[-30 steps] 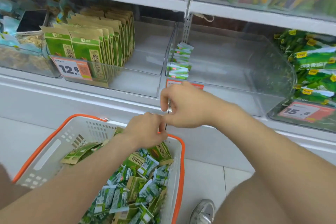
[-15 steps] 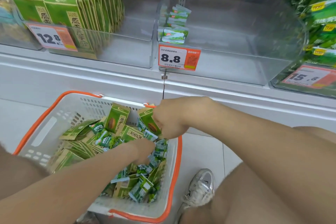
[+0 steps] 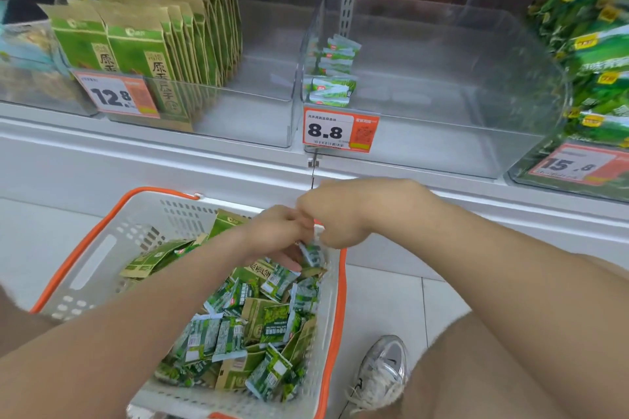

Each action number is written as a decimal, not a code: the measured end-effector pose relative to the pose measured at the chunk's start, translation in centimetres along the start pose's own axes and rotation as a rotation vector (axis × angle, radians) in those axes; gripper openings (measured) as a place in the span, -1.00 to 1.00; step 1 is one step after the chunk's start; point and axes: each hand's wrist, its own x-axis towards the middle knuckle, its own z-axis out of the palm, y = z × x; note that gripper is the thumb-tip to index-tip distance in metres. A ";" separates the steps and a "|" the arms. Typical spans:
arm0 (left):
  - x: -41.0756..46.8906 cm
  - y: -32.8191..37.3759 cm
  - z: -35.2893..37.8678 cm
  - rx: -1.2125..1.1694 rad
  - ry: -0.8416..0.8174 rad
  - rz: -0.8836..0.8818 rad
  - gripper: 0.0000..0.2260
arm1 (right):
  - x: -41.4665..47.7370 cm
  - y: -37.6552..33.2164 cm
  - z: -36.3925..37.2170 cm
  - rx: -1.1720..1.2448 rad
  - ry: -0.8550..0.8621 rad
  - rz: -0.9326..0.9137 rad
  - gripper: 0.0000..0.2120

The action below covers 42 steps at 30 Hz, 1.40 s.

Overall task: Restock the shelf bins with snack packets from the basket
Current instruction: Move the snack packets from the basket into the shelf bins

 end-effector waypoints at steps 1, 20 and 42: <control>-0.7 1.2 -0.2 -0.105 0.022 0.013 -0.81 | -0.4 0.6 -0.3 0.035 0.053 0.009 -0.71; -5.6 8.5 -2.7 -0.338 0.219 0.505 -0.71 | -4.4 4.8 -4.1 0.882 0.602 0.155 -0.76; -5.0 12.7 -5.2 -0.276 0.590 0.743 -0.72 | -4.8 7.5 -5.7 0.907 0.848 0.188 -0.88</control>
